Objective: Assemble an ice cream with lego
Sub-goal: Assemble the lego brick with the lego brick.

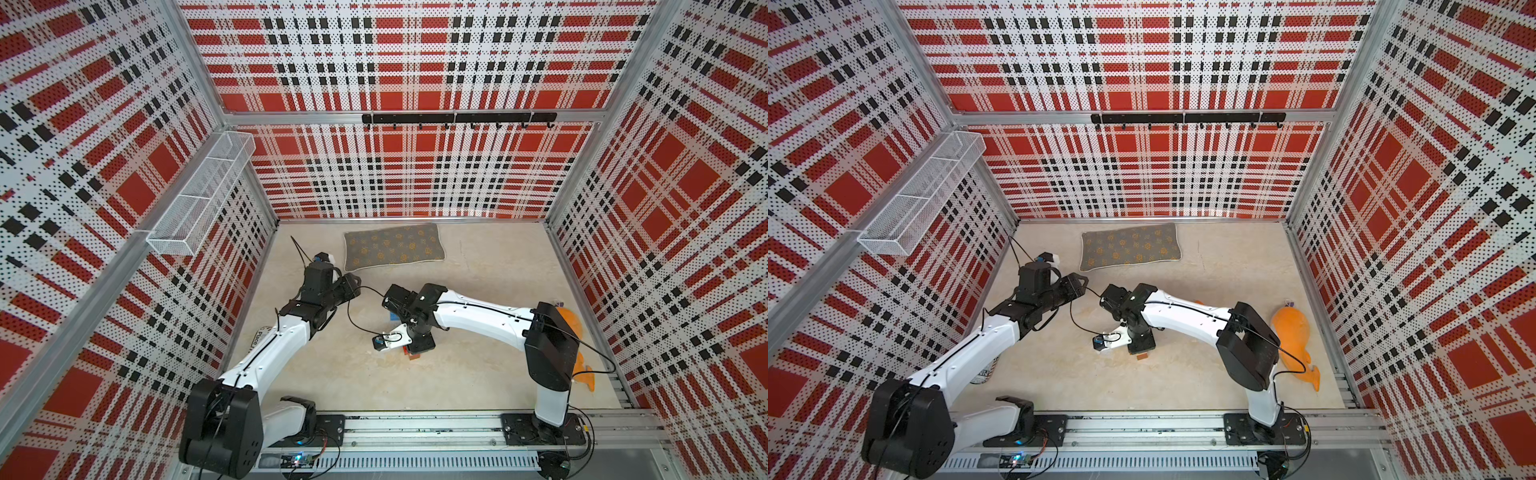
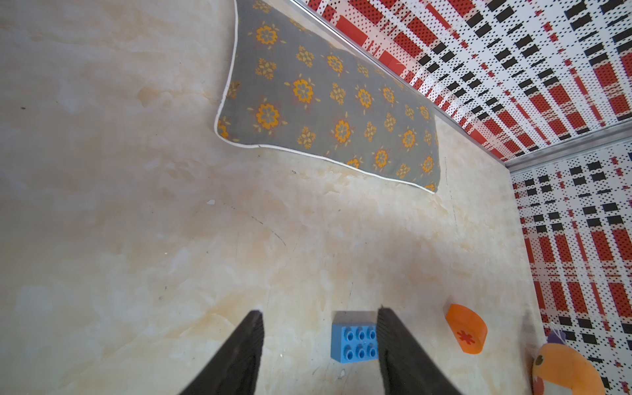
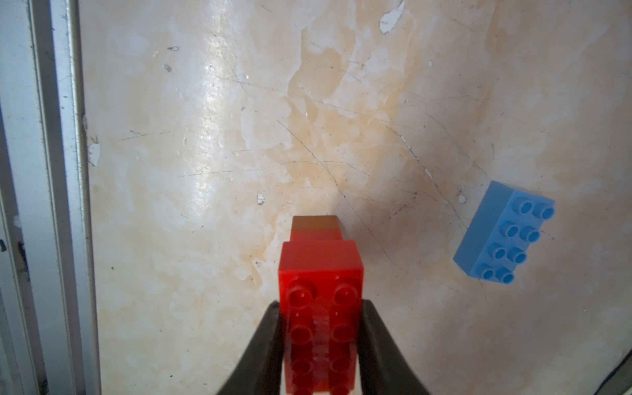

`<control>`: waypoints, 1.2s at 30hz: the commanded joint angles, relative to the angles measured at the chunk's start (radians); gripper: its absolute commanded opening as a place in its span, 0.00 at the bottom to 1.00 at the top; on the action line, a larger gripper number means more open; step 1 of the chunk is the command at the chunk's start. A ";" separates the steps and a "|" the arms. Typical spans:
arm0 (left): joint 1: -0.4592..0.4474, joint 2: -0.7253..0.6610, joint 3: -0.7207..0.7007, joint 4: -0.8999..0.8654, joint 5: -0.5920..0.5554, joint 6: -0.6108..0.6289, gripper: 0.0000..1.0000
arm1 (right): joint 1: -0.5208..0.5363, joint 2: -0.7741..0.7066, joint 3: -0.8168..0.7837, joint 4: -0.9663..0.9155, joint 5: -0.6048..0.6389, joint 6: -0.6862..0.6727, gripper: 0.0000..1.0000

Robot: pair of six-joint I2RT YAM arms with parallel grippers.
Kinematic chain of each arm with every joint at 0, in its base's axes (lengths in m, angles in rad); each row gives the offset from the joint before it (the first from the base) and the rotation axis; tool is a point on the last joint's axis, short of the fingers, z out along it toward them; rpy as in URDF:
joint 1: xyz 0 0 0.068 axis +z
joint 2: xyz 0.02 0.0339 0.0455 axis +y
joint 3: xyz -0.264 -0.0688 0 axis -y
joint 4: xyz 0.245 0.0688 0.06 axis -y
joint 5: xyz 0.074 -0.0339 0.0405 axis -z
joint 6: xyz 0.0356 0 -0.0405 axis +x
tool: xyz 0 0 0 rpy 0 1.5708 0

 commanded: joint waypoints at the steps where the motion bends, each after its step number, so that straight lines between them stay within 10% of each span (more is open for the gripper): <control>1: 0.007 0.005 -0.016 0.030 0.004 0.010 0.57 | 0.013 0.050 -0.028 0.010 -0.019 0.013 0.19; 25: 0.007 0.014 -0.015 0.033 0.012 0.012 0.57 | 0.003 0.075 -0.031 -0.063 0.087 0.159 0.21; 36: 0.007 0.010 -0.014 0.031 0.013 0.012 0.57 | -0.024 0.051 0.014 -0.068 0.056 0.167 0.40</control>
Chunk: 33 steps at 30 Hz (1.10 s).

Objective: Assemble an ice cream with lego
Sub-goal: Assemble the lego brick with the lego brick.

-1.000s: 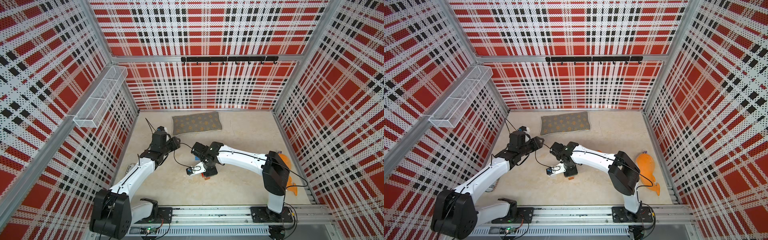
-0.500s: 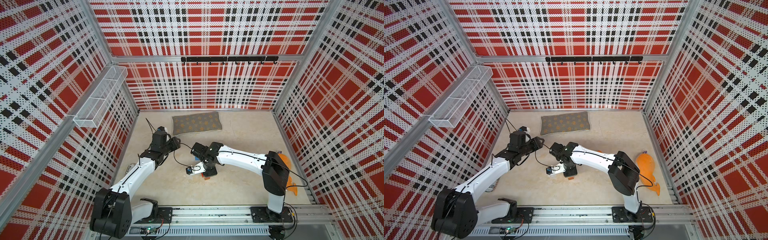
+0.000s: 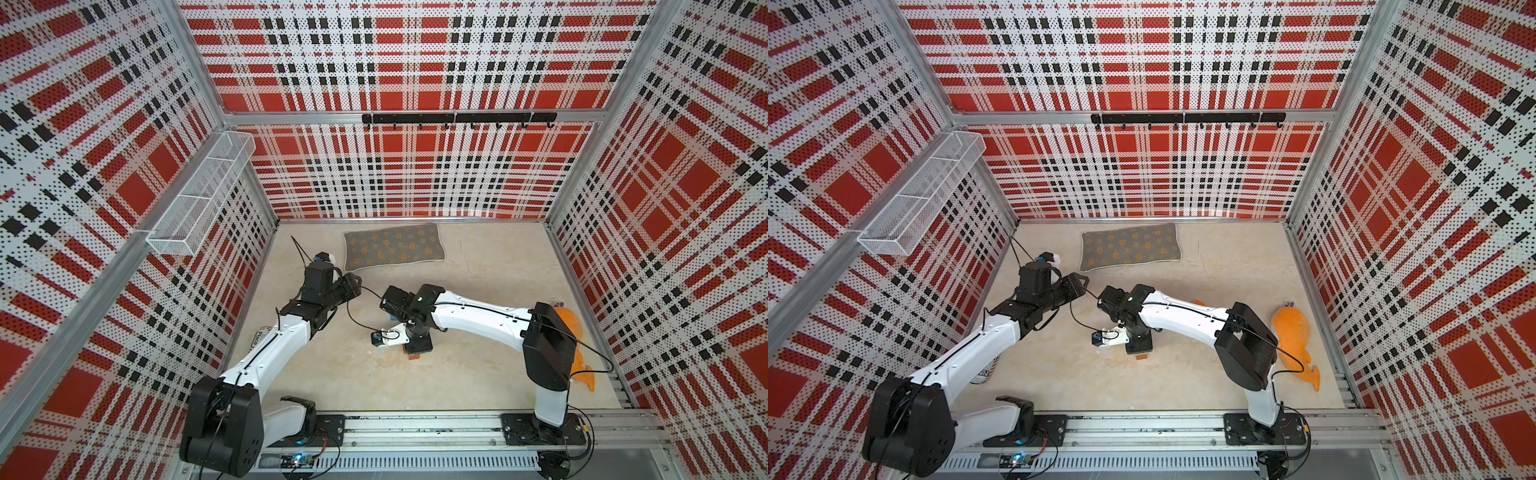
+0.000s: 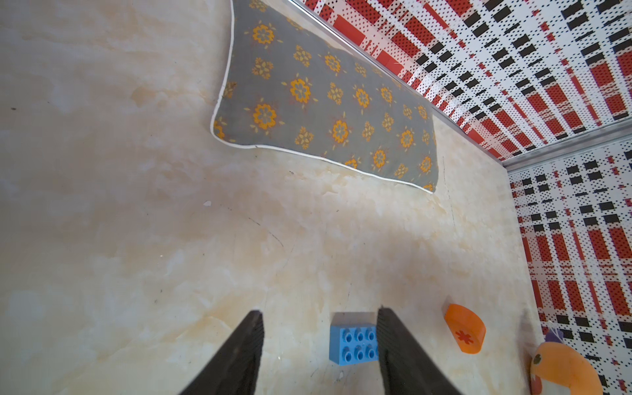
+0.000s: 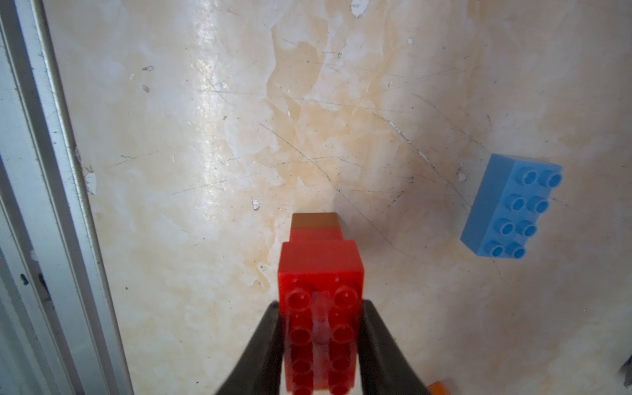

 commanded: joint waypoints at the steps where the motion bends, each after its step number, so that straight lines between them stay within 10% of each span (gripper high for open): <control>1: 0.009 0.003 -0.011 0.017 0.005 0.012 0.57 | -0.024 0.034 0.000 -0.044 0.002 0.015 0.42; 22: -0.163 0.043 0.060 -0.027 -0.082 0.082 0.56 | -0.037 -0.119 -0.041 -0.002 -0.103 0.004 0.52; 33: -0.360 0.242 0.371 -0.313 -0.352 0.372 0.51 | -0.055 -0.382 -0.177 0.095 -0.120 0.040 0.53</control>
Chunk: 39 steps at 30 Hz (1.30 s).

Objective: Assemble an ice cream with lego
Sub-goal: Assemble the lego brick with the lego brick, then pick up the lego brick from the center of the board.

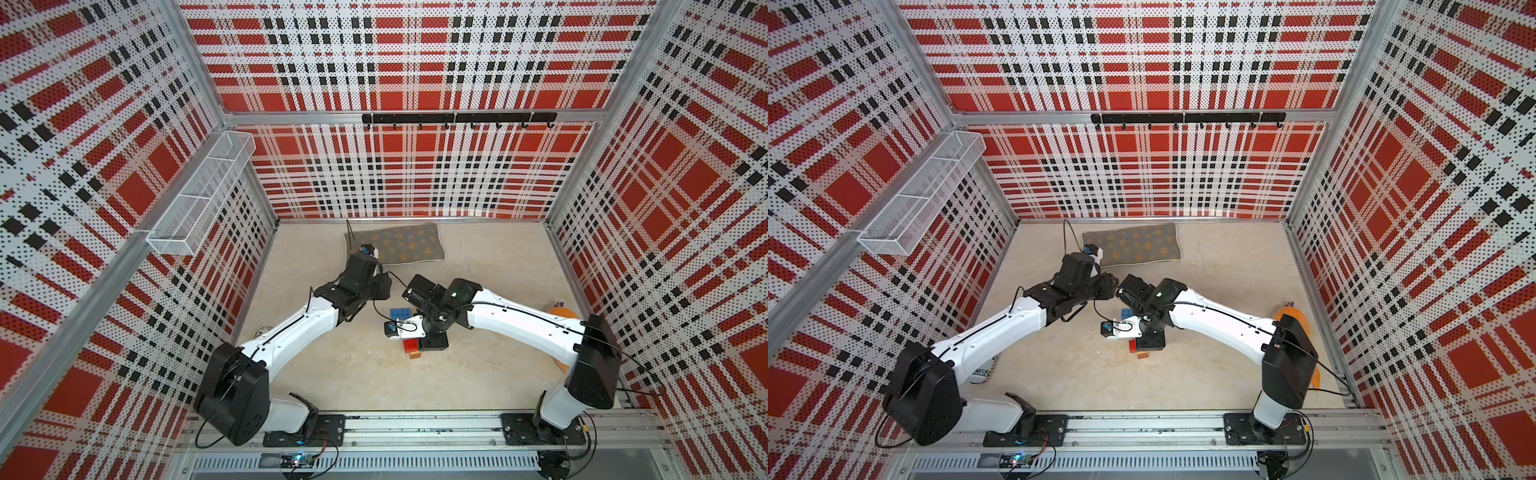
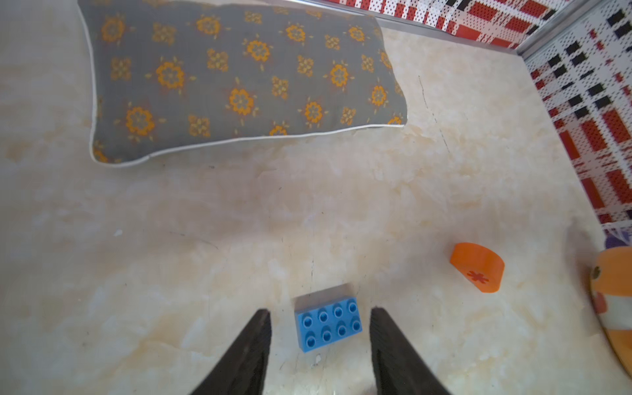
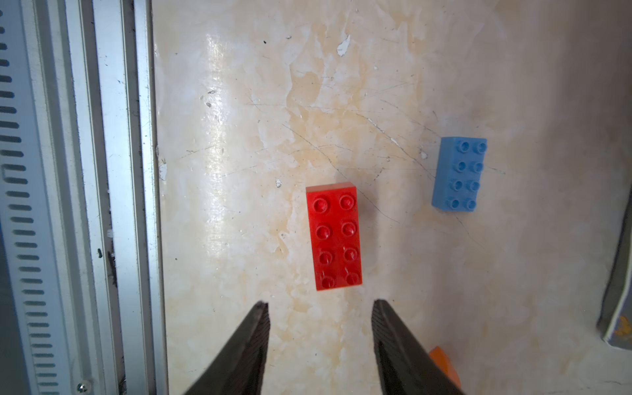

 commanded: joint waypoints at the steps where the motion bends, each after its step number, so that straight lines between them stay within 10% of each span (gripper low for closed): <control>1: -0.027 0.050 0.100 -0.133 -0.117 0.181 0.51 | -0.022 -0.106 -0.067 0.077 -0.013 0.031 0.53; 16: -0.070 0.300 0.199 -0.248 -0.013 0.680 0.38 | -0.178 -0.490 -0.304 0.299 0.025 0.137 0.53; 39: -0.170 0.408 0.206 -0.270 -0.087 0.721 0.35 | -0.272 -0.476 -0.336 0.298 0.042 0.167 0.54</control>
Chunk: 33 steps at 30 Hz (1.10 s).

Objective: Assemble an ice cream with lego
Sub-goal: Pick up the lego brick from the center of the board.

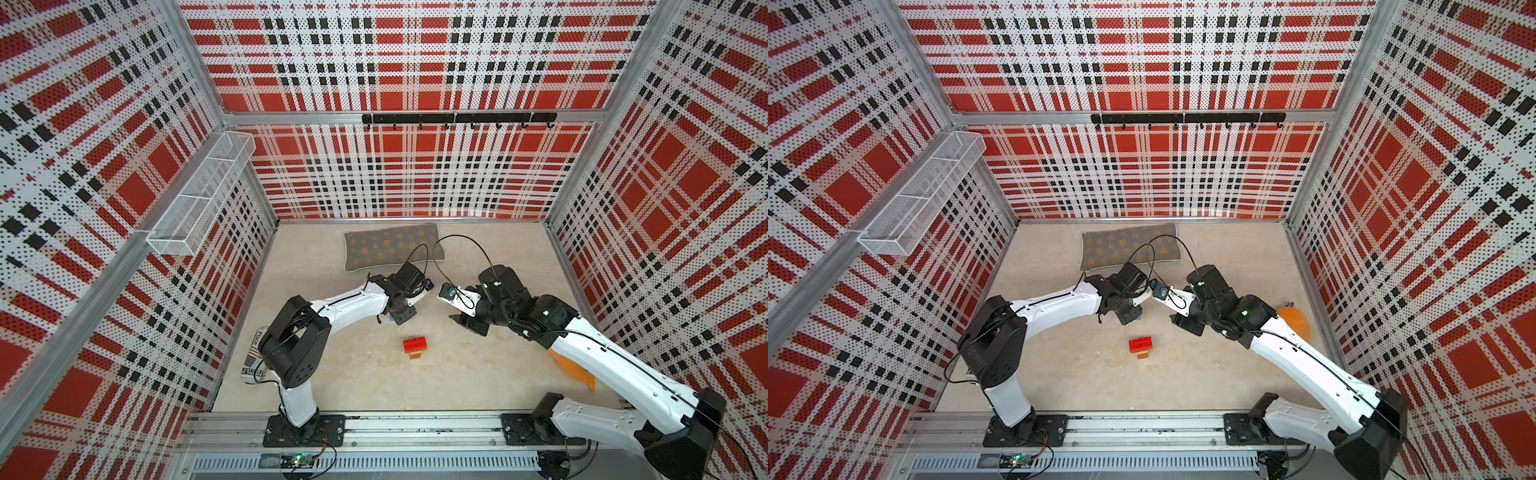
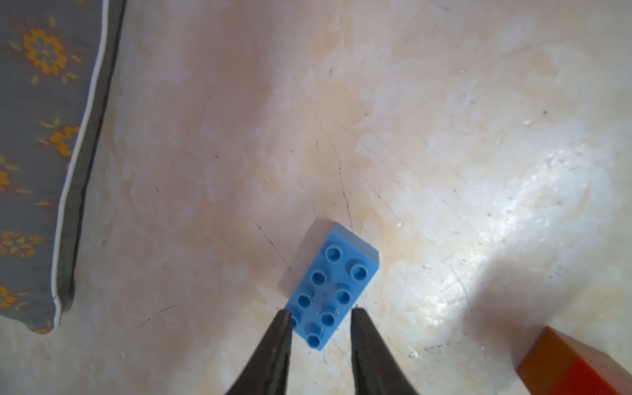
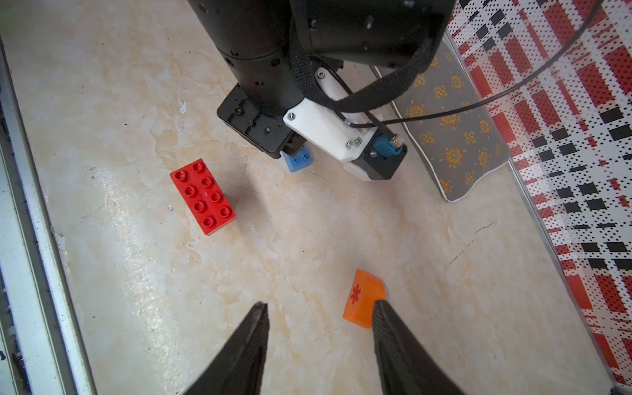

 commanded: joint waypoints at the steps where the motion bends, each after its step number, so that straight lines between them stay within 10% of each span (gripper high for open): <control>1: 0.004 0.031 0.016 -0.007 -0.027 0.010 0.35 | -0.008 0.002 -0.006 0.003 0.005 0.009 0.54; 14: -0.005 0.055 0.036 -0.035 -0.036 0.007 0.40 | -0.009 0.014 -0.010 -0.001 0.004 0.006 0.55; 20: -0.005 0.053 0.045 -0.044 -0.027 0.007 0.65 | -0.009 0.024 -0.010 -0.004 0.007 0.006 0.55; 33: 0.006 0.112 0.094 -0.069 0.003 0.017 0.60 | -0.009 0.019 -0.016 -0.003 0.010 0.008 0.55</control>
